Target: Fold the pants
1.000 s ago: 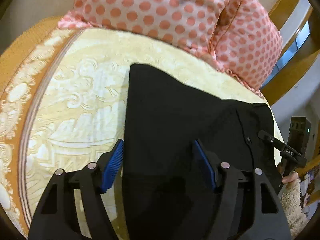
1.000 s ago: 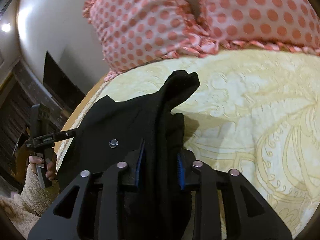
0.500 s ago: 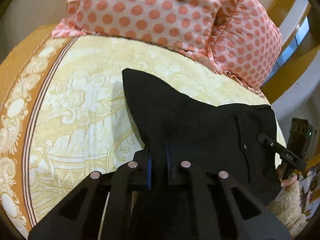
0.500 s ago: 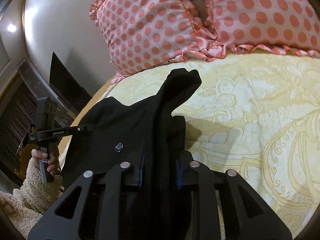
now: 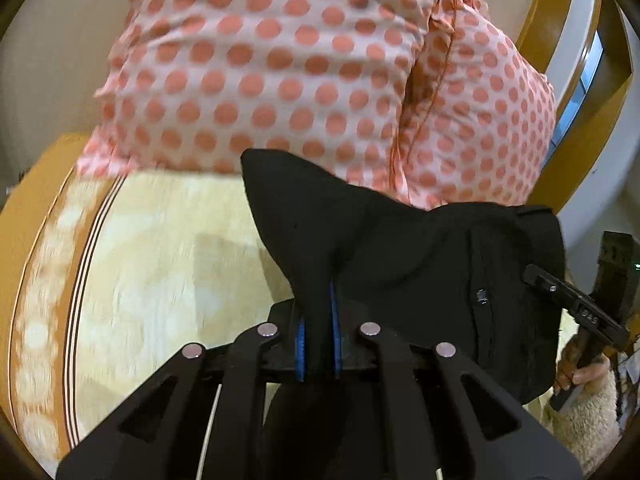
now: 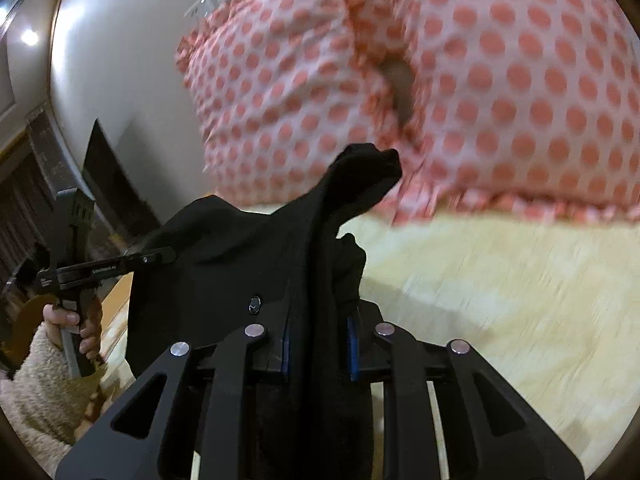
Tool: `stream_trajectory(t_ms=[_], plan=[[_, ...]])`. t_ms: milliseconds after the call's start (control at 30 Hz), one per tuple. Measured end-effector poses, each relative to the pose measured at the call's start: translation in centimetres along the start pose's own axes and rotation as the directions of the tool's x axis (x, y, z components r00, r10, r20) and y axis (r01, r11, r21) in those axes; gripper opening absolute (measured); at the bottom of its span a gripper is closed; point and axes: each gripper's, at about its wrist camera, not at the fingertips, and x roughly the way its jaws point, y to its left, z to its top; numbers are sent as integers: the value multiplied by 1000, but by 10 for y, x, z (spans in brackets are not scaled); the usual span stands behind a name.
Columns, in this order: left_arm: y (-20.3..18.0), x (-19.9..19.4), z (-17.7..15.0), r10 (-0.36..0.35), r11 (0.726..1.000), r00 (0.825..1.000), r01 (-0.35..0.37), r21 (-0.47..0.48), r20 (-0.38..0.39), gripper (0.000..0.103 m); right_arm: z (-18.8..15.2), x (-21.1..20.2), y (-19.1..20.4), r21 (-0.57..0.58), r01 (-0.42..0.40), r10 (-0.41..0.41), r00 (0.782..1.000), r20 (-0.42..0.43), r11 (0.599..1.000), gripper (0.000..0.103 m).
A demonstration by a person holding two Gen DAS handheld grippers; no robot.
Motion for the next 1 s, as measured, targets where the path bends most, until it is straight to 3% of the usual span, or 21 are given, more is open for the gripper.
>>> stream_trajectory(t_ms=[100,200,267,367,433,500,600,633,667,733,833,900,967,1000], plan=[[5,33,16,12,1000,1000,-12,-24,-5,10,7,20,-22,40,45,-44,999,-16,998,20],[14,78,13,39,997,995,-45,-61,-96,11,-3,56,-45,94,116,-103,985,-137,989,20],[18,94,5,75,994,990,-83,-65,-119,17,-13,72,-59,133,152,-126,975,-183,979,21],[25,101,0,88,991,989,-99,-89,-120,28,-17,75,-69,177,155,-124,976,-177,972,26],[29,103,1,91,988,988,-105,-116,-125,38,-20,78,-65,145,226,-196,961,-194,963,40],[31,97,1,87,985,989,-104,-141,-123,45,-20,74,-65,132,300,-270,941,-204,945,67],[27,73,-3,142,980,988,-148,-130,-53,63,-18,48,-61,148,401,-379,912,-157,904,76],[21,55,-7,149,983,989,-149,-103,0,73,-17,32,-54,146,450,-439,893,-103,881,76],[15,43,-10,139,987,990,-136,-81,36,78,-17,20,-44,127,463,-460,886,-53,877,76],[-5,21,-21,59,998,995,-58,-15,82,92,-22,10,-17,41,393,-393,919,-11,919,77],[-36,15,-38,-41,995,999,38,90,29,96,-40,21,23,-108,299,-307,950,-66,948,77],[-50,27,-51,-62,989,996,69,132,-59,96,-58,38,38,-186,274,-302,942,-148,944,78],[-53,45,-58,-33,991,991,50,123,-132,96,-68,53,36,-207,309,-350,913,-208,928,81],[-49,57,-62,-13,995,983,31,98,-181,95,-70,54,33,-189,305,-341,917,-205,933,82]])
